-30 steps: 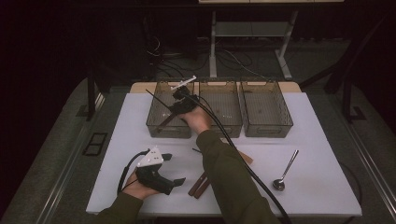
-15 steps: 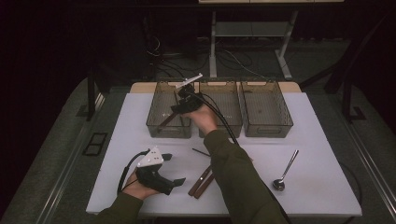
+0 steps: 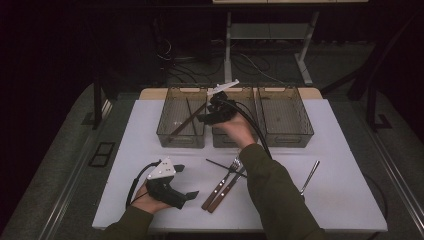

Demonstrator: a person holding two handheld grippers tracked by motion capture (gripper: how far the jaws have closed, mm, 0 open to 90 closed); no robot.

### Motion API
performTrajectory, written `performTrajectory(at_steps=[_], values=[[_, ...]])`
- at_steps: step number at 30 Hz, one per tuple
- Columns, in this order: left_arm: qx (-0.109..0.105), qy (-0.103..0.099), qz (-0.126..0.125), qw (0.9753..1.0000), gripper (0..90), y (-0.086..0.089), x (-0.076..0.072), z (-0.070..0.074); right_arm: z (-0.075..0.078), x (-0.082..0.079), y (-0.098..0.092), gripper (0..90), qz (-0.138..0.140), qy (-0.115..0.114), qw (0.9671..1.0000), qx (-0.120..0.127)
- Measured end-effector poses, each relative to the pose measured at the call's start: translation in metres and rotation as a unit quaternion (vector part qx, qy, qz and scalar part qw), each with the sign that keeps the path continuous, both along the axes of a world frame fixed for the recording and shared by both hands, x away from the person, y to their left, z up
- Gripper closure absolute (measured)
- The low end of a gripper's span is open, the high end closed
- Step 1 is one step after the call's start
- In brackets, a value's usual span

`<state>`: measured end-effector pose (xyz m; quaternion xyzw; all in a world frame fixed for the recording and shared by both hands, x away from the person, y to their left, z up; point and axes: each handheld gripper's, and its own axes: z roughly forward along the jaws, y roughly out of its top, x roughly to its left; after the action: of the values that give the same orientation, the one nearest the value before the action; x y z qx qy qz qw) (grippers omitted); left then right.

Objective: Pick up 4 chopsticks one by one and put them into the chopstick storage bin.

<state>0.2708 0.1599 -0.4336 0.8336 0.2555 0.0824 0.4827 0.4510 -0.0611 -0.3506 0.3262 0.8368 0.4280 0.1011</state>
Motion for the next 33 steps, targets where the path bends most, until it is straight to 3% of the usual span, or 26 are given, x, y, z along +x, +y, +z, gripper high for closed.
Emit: performTrajectory(at_steps=[11,20,33], values=[[0.002,0.001,0.000,1.0000,0.0,0.000,0.001,-0.001,-0.001,-0.019,-0.031,27.4,0.018,-0.007,0.9997,-0.017],[0.000,0.000,0.005,1.0000,0.0,0.000,0.001,-0.001,0.002,-0.035,-0.052,27.1,0.028,-0.024,0.9991,-0.019],[-0.001,-0.001,0.006,1.0000,0.0,0.001,0.001,-0.001,-0.007,-0.058,-0.080,22.9,0.042,-0.029,0.9984,-0.023]])
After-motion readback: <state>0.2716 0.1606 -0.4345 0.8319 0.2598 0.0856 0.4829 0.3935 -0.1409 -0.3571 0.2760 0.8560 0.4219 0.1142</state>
